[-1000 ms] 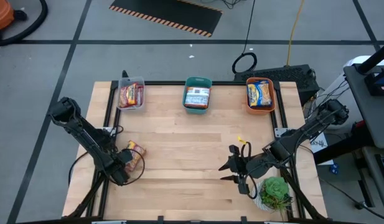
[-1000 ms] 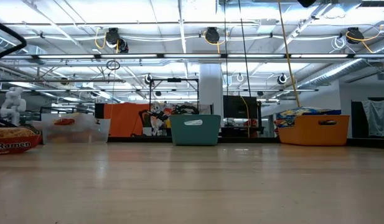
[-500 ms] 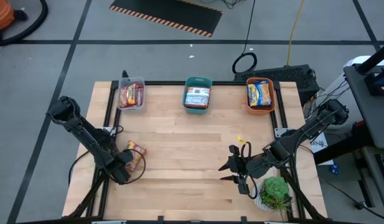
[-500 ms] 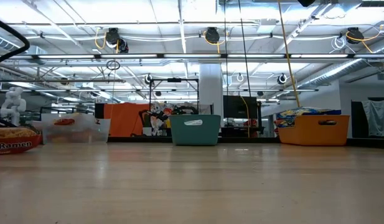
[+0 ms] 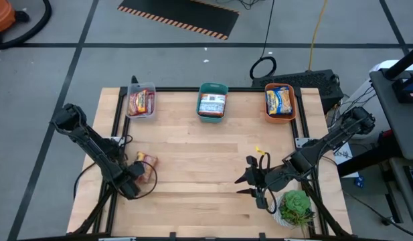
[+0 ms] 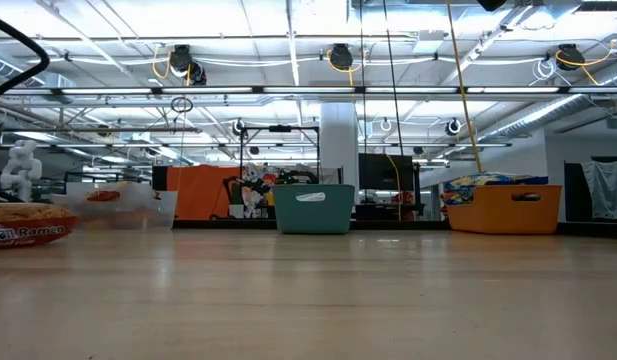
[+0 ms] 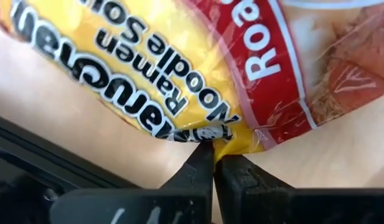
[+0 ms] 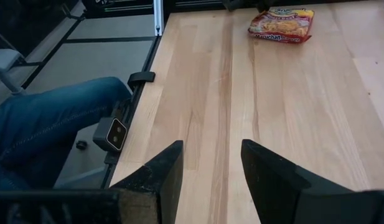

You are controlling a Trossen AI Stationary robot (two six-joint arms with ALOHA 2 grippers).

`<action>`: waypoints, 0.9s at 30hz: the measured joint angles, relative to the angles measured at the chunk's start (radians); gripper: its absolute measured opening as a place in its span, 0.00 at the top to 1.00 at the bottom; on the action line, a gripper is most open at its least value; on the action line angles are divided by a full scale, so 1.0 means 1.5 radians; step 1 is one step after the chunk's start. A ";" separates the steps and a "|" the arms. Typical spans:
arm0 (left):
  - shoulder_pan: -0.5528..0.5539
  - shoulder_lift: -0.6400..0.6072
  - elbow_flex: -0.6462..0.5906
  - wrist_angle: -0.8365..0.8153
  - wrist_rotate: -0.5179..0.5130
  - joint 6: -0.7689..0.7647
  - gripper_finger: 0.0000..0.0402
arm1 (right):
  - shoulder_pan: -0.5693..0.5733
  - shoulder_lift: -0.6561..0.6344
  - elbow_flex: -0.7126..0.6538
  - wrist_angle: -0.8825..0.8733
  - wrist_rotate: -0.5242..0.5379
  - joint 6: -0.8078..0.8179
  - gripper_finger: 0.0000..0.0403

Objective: Sort Maruchan noodles
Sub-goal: Put the red noodle pack into the transparent bin

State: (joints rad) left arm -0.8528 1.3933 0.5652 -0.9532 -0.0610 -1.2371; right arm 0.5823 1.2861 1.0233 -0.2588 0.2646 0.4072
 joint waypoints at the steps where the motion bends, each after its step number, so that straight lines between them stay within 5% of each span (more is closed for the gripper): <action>1: 0.000 0.000 0.000 -0.002 -0.011 -0.002 0.98 | 0.000 0.000 0.000 0.000 0.000 0.000 0.61; 8: 0.001 0.003 -0.002 -0.012 -0.104 -0.005 0.99 | -0.001 0.000 0.000 0.000 0.001 -0.002 0.61; 14: 0.011 0.003 0.026 -0.033 -0.293 0.008 1.00 | -0.004 0.000 0.000 0.004 0.020 -0.003 0.61; 27: 0.166 0.002 0.067 -0.027 -0.516 0.172 1.00 | -0.030 0.000 0.000 0.005 0.019 -0.019 0.61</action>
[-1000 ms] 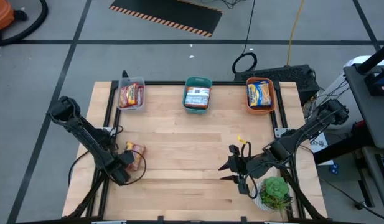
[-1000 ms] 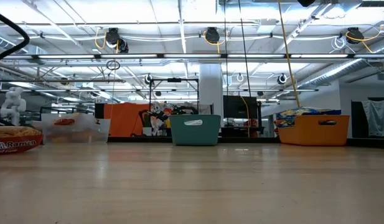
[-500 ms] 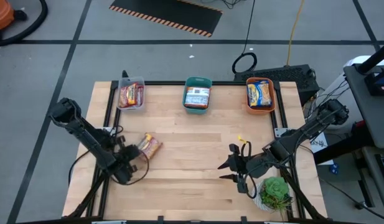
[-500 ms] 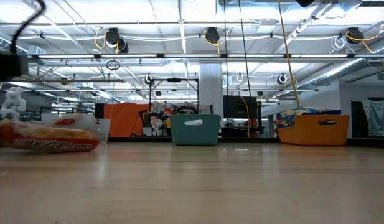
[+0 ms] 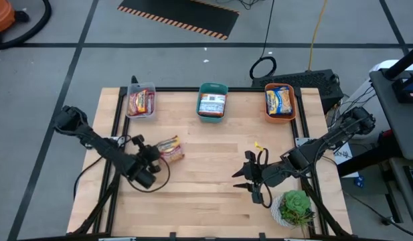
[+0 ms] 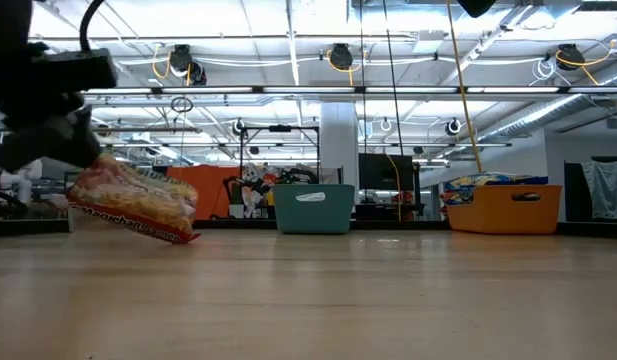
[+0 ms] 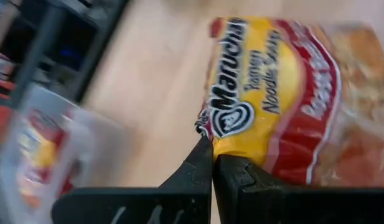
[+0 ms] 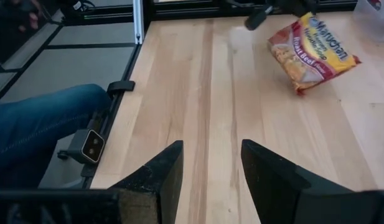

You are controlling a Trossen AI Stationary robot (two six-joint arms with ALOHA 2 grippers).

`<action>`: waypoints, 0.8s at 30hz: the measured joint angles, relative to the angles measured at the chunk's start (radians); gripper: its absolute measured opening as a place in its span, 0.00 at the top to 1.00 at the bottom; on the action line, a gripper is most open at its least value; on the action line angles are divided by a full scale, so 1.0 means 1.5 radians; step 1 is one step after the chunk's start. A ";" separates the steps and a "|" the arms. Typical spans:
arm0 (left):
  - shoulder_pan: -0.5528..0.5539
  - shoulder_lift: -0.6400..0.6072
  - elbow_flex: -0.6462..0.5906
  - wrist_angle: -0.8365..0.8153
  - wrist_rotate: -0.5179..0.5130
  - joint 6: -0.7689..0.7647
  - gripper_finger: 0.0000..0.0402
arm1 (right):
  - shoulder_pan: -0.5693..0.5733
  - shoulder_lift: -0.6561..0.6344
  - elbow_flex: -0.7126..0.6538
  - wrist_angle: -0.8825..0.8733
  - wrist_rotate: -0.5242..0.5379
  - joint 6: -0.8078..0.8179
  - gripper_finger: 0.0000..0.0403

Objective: Sort Maruchan noodles
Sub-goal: Put the red noodle pack into the transparent bin

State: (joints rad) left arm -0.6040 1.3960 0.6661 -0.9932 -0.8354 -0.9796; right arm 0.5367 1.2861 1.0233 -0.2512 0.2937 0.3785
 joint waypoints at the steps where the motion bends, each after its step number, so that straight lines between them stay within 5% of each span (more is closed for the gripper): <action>1: 0.009 0.000 0.002 0.000 -0.020 0.007 1.00 | 0.000 0.000 0.000 0.000 0.000 -0.003 0.61; 9: 0.089 -0.001 0.024 0.000 -0.156 0.055 1.00 | 0.000 0.000 0.000 0.000 -0.001 -0.020 0.61; 24: 0.274 -0.080 0.045 0.003 -0.202 0.070 1.00 | 0.000 0.000 0.000 0.000 -0.002 -0.042 0.61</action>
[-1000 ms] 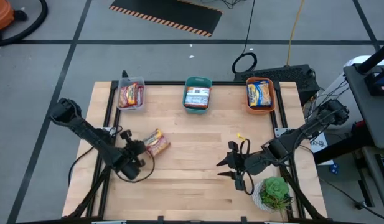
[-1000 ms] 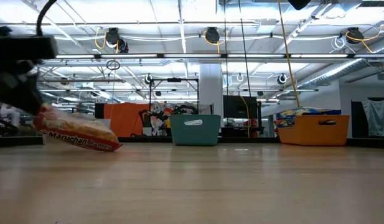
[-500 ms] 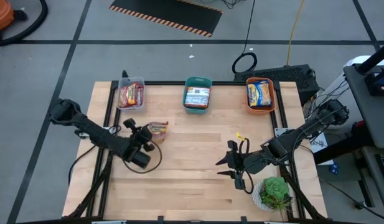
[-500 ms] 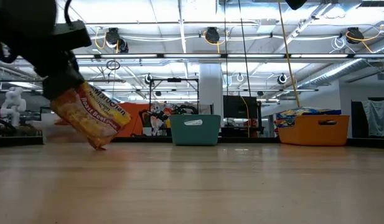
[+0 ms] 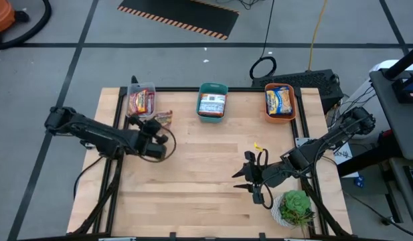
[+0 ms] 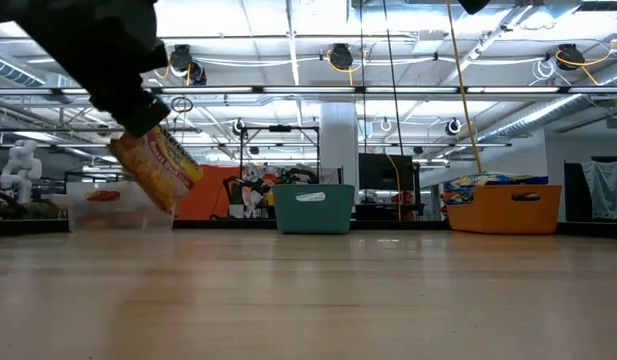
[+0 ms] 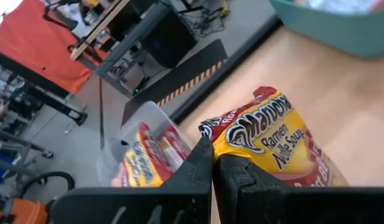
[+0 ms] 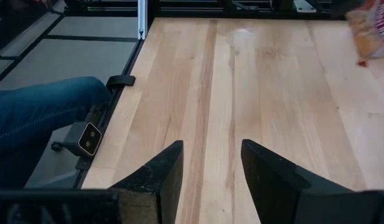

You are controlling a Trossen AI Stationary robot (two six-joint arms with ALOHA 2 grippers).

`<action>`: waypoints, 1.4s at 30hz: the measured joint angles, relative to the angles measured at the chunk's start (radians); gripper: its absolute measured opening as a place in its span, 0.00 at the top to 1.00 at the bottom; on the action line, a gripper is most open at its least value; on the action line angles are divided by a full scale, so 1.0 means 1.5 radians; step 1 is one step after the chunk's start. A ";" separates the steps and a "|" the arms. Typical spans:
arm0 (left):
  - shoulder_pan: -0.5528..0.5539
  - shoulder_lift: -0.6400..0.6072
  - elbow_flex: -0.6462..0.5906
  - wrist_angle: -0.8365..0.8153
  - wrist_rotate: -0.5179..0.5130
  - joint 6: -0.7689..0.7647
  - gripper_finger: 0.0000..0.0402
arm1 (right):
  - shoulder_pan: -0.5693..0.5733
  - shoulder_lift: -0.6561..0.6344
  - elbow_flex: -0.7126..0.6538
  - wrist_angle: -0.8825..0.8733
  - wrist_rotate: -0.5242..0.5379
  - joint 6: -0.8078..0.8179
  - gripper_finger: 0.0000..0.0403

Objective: Sort Maruchan noodles
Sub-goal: Put the red noodle pack into the transparent bin

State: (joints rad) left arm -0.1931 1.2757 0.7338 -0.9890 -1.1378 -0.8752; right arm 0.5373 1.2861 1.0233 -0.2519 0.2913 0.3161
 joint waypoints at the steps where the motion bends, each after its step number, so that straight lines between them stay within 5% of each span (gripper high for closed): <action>1: 0.008 -0.011 0.006 0.000 -0.003 0.009 1.00 | 0.000 0.000 0.000 0.000 0.000 -0.002 0.61; 12: 0.113 -0.165 0.059 0.002 -0.051 0.097 1.00 | 0.001 0.000 0.000 -0.001 -0.002 -0.010 0.61; 22: 0.226 -0.298 0.061 0.002 -0.082 0.058 1.00 | 0.001 0.000 0.000 -0.003 -0.003 -0.010 0.61; 35: 0.388 -0.310 0.004 0.019 -0.083 -0.043 1.00 | 0.001 0.000 0.000 -0.003 -0.003 -0.010 0.61; 42: 0.437 -0.310 -0.064 0.135 -0.075 -0.128 1.00 | 0.001 0.000 0.000 -0.006 -0.004 -0.016 0.61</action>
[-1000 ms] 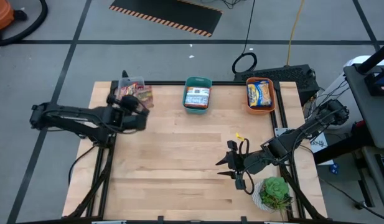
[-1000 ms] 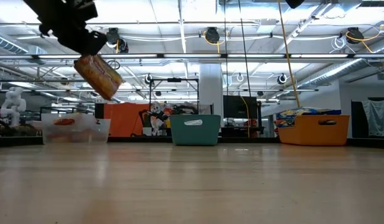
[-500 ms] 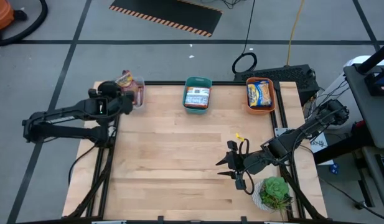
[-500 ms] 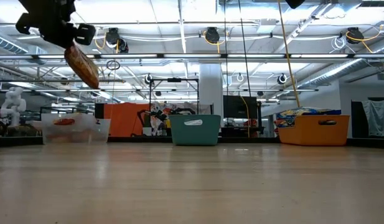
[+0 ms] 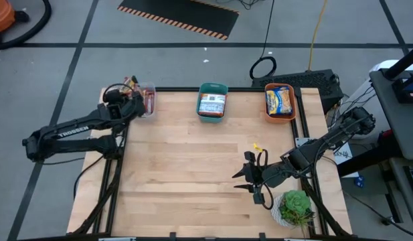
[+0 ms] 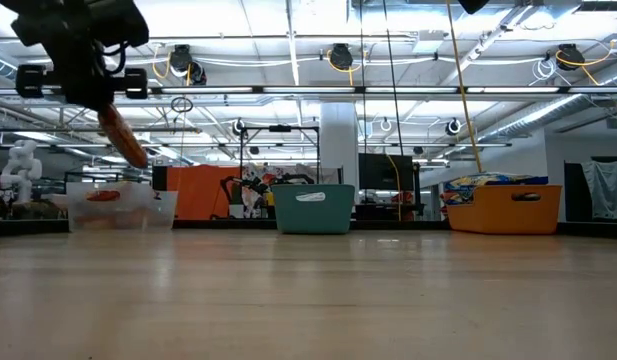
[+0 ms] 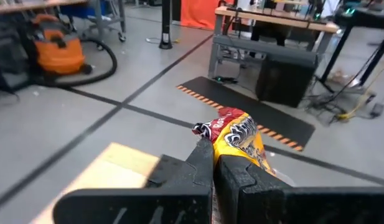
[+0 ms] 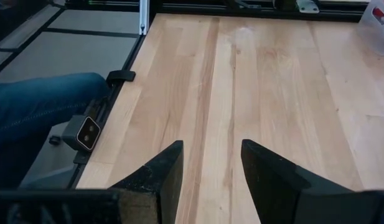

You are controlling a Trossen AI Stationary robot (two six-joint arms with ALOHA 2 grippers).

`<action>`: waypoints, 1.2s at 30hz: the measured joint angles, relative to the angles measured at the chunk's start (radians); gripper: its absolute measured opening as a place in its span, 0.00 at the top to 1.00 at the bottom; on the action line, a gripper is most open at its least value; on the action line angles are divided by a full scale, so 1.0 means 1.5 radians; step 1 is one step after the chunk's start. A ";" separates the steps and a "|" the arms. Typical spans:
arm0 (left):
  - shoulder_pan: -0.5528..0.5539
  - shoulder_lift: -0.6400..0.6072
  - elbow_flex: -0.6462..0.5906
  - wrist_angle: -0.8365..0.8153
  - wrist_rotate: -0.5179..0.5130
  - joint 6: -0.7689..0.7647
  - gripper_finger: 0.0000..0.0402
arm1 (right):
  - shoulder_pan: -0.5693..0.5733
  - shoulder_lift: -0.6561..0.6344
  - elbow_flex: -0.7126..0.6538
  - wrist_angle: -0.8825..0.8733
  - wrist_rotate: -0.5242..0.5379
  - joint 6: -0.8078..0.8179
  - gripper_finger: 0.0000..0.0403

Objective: Sort Maruchan noodles
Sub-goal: Put the red noodle pack into the transparent bin

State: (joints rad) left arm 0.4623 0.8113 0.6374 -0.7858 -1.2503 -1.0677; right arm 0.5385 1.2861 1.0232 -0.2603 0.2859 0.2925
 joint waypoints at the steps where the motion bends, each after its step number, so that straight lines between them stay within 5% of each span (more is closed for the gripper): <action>1: 0.000 0.000 -0.008 0.023 0.003 0.003 1.00 | 0.000 0.000 0.000 0.000 0.000 -0.004 0.61; 9: -0.004 0.000 -0.046 0.191 0.007 0.013 1.00 | -0.001 -0.005 0.000 0.000 0.000 -0.070 0.61; 19: -0.004 0.000 -0.056 0.183 -0.039 -0.045 1.00 | -0.031 -0.054 0.000 0.000 0.002 -0.188 0.61; 28: 0.009 0.000 -0.187 0.244 -0.063 -0.225 1.00 | -0.074 -0.095 0.000 0.000 0.003 -0.230 0.61; 36: 0.010 0.000 -0.266 0.356 -0.053 -0.235 1.00 | -0.093 -0.097 0.000 0.000 0.003 -0.261 0.61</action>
State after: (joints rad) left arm 0.4767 0.8112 0.2391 -0.2520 -1.3294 -1.4207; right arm 0.3988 1.1412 1.0231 -0.2607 0.2905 -0.0986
